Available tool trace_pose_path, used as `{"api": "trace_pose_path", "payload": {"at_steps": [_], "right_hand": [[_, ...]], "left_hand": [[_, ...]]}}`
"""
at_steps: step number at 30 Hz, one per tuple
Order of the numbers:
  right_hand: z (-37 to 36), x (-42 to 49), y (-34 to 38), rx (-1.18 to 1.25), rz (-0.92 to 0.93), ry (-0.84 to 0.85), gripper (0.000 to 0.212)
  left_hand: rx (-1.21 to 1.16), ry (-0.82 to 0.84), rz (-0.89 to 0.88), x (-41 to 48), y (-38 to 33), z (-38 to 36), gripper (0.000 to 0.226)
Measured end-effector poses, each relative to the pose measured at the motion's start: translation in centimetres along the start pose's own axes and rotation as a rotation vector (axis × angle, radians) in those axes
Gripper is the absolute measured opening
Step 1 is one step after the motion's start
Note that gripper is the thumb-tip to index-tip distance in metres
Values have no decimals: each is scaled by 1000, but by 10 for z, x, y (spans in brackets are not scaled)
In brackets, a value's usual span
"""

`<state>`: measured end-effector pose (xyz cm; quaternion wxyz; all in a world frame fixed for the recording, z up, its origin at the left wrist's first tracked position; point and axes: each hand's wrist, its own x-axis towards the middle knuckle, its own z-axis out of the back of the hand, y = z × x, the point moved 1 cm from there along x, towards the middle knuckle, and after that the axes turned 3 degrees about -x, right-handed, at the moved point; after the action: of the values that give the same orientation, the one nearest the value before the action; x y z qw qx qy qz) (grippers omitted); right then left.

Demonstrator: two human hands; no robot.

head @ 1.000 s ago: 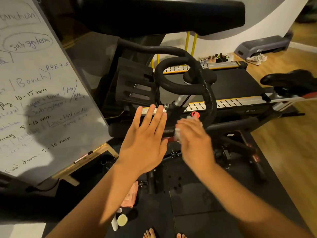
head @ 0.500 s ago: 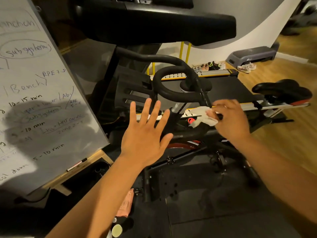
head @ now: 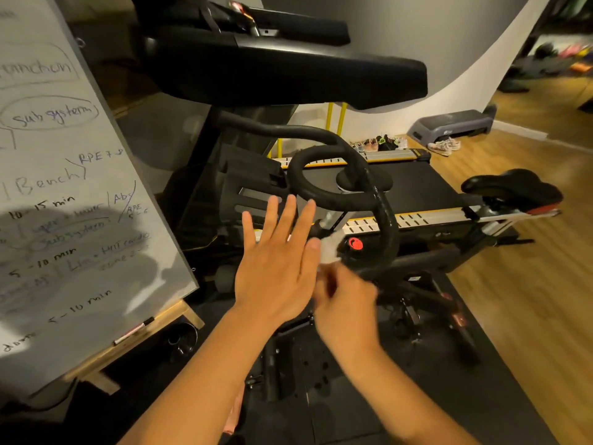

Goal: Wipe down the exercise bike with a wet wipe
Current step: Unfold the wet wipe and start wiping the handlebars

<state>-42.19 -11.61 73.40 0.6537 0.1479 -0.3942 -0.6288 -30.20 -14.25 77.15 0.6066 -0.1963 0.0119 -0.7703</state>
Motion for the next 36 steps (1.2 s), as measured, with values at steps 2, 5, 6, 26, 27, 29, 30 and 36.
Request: {"api": "trace_pose_path", "payload": {"at_steps": [2, 5, 6, 26, 27, 29, 30, 36], "right_hand": [[-7, -4, 14, 97, 65, 117, 16], [12, 7, -13, -54, 164, 137, 14], [24, 16, -30, -139, 137, 95, 14], [19, 4, -33, -45, 1, -4, 37], [31, 9, -44, -56, -103, -63, 36], [36, 12, -49, -75, -228, -124, 28], [30, 10, -42, -71, -228, -136, 23], [-32, -19, 16, 174, 38, -56, 32]], "left_hand": [[-24, 8, 16, 1, 0, 2, 62], [191, 78, -99, -4, 2, -3, 62], [254, 100, -125, -5, 4, -5, 62], [109, 404, 113, -17, 57, 33, 58], [106, 313, 49, -22, 59, 28, 60], [267, 216, -56, -28, 53, 26, 63], [372, 205, -79, -29, 47, 26, 61], [579, 233, -204, -41, 27, 20, 61]]}}
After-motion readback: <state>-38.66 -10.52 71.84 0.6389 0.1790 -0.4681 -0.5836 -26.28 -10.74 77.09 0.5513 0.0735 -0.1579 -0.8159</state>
